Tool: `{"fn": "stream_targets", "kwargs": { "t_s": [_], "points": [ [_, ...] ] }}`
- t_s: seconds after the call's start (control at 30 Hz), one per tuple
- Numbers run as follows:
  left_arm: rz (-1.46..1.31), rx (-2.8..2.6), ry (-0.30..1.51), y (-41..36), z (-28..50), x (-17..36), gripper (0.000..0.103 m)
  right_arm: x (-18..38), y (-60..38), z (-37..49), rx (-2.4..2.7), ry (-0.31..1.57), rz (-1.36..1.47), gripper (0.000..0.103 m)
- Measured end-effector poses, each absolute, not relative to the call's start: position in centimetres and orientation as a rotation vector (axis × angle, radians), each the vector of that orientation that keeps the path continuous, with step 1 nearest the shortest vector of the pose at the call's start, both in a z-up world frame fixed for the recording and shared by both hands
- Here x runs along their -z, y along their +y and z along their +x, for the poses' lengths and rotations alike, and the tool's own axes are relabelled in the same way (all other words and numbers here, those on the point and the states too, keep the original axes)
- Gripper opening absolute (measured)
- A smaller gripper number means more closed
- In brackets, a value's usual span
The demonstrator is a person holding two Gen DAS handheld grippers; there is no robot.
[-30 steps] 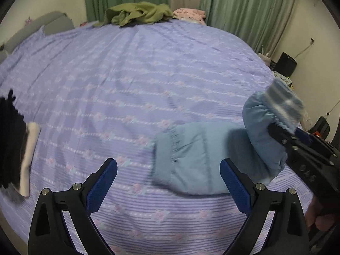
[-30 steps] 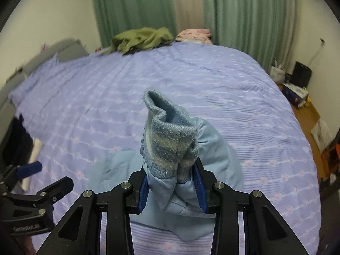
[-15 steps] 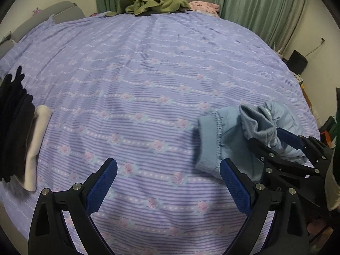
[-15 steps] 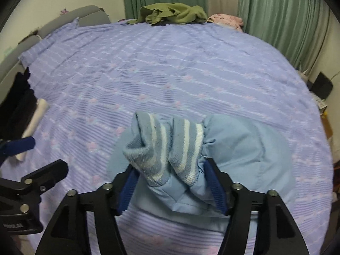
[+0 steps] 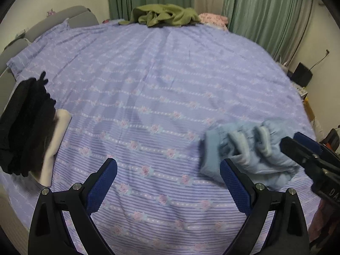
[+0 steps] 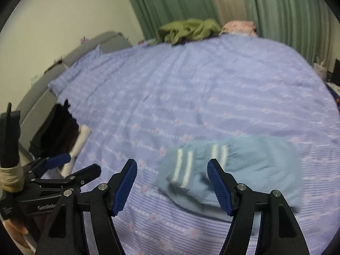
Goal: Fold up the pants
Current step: 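Grasp the striped cuffs with the right gripper and fold them onto the bundle, then grasp the folded pants at the cuffs with the left gripper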
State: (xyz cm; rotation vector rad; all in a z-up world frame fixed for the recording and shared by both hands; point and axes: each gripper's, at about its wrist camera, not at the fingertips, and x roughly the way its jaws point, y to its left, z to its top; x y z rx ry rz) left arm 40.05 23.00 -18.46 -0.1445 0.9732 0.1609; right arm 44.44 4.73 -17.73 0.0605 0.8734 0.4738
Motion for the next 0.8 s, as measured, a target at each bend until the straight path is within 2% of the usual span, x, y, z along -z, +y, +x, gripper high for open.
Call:
{"fn": "stream_targets", "kwargs": {
  "t_s": [0.07, 0.27, 0.43, 0.8],
  "points": [
    [-0.155, -0.146, 0.952, 22.0, 39.8, 17.1, 0.099, 16.2, 2.8, 43.7, -0.444, 0.840, 0.072, 0.078],
    [-0.162, -0.111, 0.926, 18.6, 40.8, 16.0, 0.103, 13.6, -4.2, 43.3, -0.260, 0.750, 0.109, 0.090],
    [-0.138, -0.115, 0.996, 15.6, 43.0, 19.2, 0.103, 16.0, -9.9, 44.7, -0.117, 0.774, 0.162, 0.091],
    [-0.220, -0.098, 1.068, 12.1, 48.6, 23.2, 0.103, 26.2, -16.1, 49.2, -0.075, 0.947, 0.464, 0.091]
  ]
}}
